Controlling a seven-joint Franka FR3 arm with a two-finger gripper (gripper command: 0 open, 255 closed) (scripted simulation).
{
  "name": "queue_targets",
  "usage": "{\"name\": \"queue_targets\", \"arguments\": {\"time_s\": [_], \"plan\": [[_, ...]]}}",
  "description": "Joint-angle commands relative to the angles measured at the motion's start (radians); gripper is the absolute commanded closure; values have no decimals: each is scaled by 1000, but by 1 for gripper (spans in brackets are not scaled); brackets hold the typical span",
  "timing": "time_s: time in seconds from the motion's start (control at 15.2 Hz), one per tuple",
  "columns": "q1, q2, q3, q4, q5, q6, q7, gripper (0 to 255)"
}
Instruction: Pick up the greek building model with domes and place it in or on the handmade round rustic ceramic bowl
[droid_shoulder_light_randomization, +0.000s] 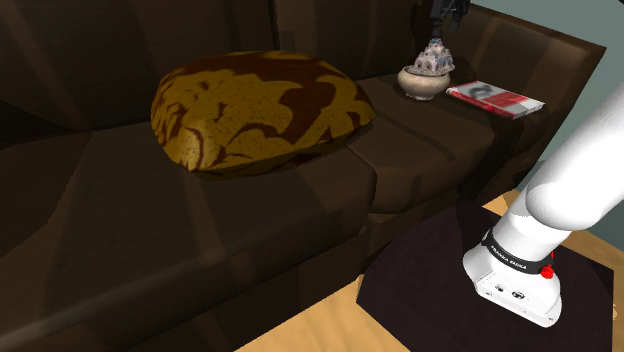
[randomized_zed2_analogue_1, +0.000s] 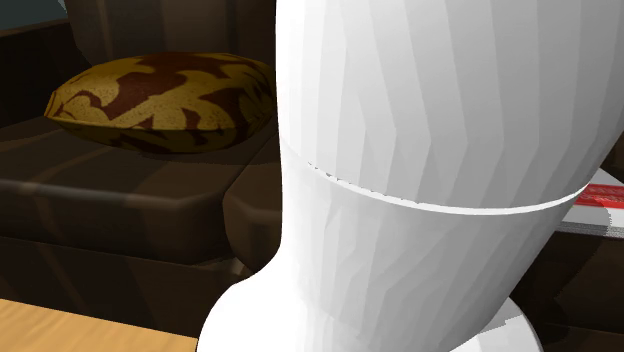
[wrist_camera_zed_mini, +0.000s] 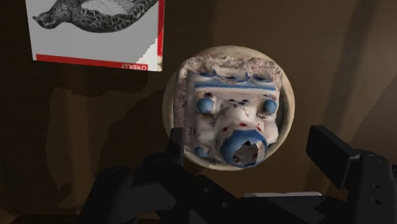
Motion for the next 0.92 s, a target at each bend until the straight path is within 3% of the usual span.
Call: {"name": "queue_targets", "arguments": {"time_s": [0.0, 0.07, 0.33, 0.86], "plan": [[0, 0, 0, 0, 0, 0, 0, 0], [0, 0, 0, 0, 0, 0, 0, 0], [-8, 83, -14, 224, 33, -148, -29, 0], [-9, 83, -13, 224, 33, -148, -29, 0]]}}
